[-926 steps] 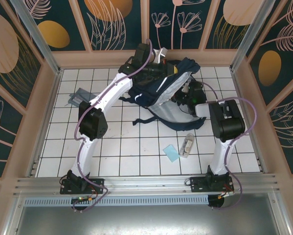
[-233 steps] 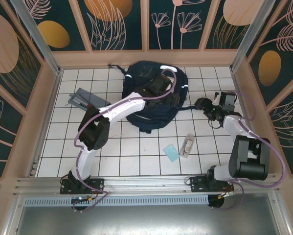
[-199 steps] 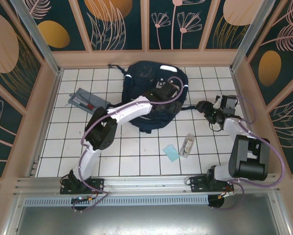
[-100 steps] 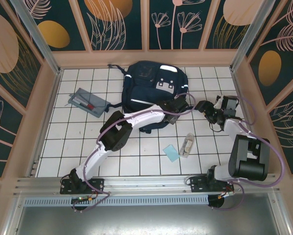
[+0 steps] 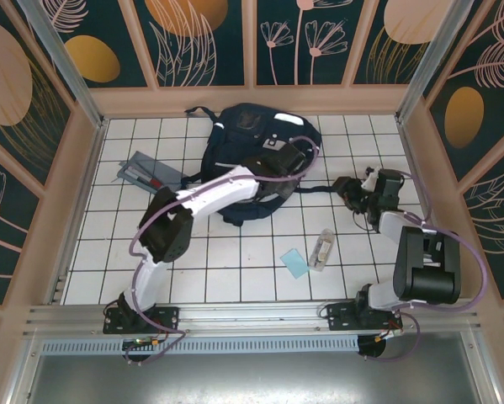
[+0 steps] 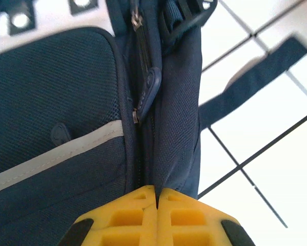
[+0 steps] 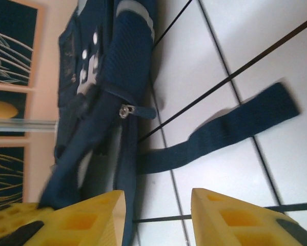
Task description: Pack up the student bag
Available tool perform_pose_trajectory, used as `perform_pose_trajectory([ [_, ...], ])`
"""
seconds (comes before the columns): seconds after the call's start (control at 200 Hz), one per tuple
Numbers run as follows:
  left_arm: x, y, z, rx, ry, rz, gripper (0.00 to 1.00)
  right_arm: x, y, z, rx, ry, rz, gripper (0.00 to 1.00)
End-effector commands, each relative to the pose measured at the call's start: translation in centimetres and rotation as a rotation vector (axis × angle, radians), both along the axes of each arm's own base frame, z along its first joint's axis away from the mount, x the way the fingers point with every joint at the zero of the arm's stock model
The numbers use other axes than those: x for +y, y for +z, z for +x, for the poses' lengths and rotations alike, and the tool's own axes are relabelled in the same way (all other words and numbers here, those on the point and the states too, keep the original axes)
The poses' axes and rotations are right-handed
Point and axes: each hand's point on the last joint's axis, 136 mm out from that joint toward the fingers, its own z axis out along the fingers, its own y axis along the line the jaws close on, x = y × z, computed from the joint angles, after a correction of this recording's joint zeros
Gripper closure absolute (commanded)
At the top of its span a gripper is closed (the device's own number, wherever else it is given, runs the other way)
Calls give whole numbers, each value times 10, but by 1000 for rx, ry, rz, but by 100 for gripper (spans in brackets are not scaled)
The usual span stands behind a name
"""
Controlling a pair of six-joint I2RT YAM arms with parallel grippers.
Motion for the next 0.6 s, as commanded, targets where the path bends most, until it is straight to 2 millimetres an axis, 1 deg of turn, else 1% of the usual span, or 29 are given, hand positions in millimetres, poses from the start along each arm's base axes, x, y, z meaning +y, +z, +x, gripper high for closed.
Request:
perform_pose_trajectory([
  [0.0, 3, 41, 13, -22, 28, -139, 100, 25, 22, 11, -116, 58, 75, 62],
  [0.05, 4, 46, 14, -26, 31, -147, 100, 32, 20, 14, -113, 71, 86, 62],
  [0.16, 2, 53, 13, -23, 29, -177, 100, 40, 15, 21, -88, 47, 152, 62],
  [0.2, 0, 55, 12, -18, 24, -192, 100, 44, 16, 22, -93, 36, 194, 62],
  [0.205, 0, 56, 12, -17, 23, -194, 100, 45, 19, 23, -110, 36, 199, 62],
  [0.24, -2, 58, 12, -15, 20, -207, 100, 47, 19, 24, -106, 21, 234, 61],
  [0.245, -2, 59, 12, -15, 21, -209, 100, 48, 22, 25, -125, 24, 234, 61],
  [0.27, -2, 61, 13, -16, 24, -216, 100, 50, 24, 26, -131, 18, 253, 60],
  [0.39, -9, 82, 16, -32, 23, -279, 100, 51, 24, 30, -113, -88, 351, 48],
  [0.475, -18, 97, 16, -33, 9, -338, 100, 56, 26, 31, -110, -153, 450, 36],
  [0.525, -22, 103, 16, -29, 3, -367, 100, 56, 26, 31, -112, -189, 506, 32],
  [0.596, -27, 111, 16, -28, -4, -406, 100, 58, 30, 33, -130, -225, 584, 30],
])
